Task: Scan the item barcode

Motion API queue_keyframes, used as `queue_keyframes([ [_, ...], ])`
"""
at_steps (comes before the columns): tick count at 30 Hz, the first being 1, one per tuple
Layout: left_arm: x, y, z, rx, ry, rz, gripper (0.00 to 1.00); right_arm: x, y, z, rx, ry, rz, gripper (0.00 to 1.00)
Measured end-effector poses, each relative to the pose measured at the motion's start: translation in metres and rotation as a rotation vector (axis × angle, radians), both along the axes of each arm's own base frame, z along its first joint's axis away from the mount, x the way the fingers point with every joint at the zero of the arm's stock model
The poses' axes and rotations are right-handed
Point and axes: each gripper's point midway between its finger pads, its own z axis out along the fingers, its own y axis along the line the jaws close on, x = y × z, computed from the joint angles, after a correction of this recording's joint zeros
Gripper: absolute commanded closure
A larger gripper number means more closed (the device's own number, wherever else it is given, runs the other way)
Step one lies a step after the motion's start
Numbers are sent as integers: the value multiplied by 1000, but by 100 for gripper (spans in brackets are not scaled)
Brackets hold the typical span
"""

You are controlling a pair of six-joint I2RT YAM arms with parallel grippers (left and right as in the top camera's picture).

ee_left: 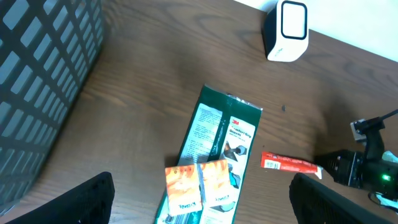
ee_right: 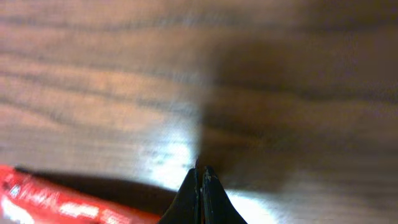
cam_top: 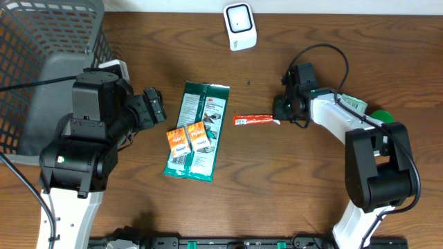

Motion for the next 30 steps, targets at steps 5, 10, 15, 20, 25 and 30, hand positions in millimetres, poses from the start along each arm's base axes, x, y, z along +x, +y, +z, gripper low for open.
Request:
queue_keyframes([
  [5,0,0,0,0,0,0,9,-10,10,2,57,44,27,81],
  [10,0,0,0,0,0,0,10,-14,11,5,75,59,31,75],
  [15,0,0,0,0,0,0,10,-14,3,11,66,50,36,75],
  [20,0,0,0,0,0,0,10,-11,5,41,70,-31,162,77],
  [25,0,0,0,0,0,0,10,-4,17,82,77,-181,357,76],
  [30,0,0,0,0,0,0,10,-10,19,87,25,-243,567,78],
])
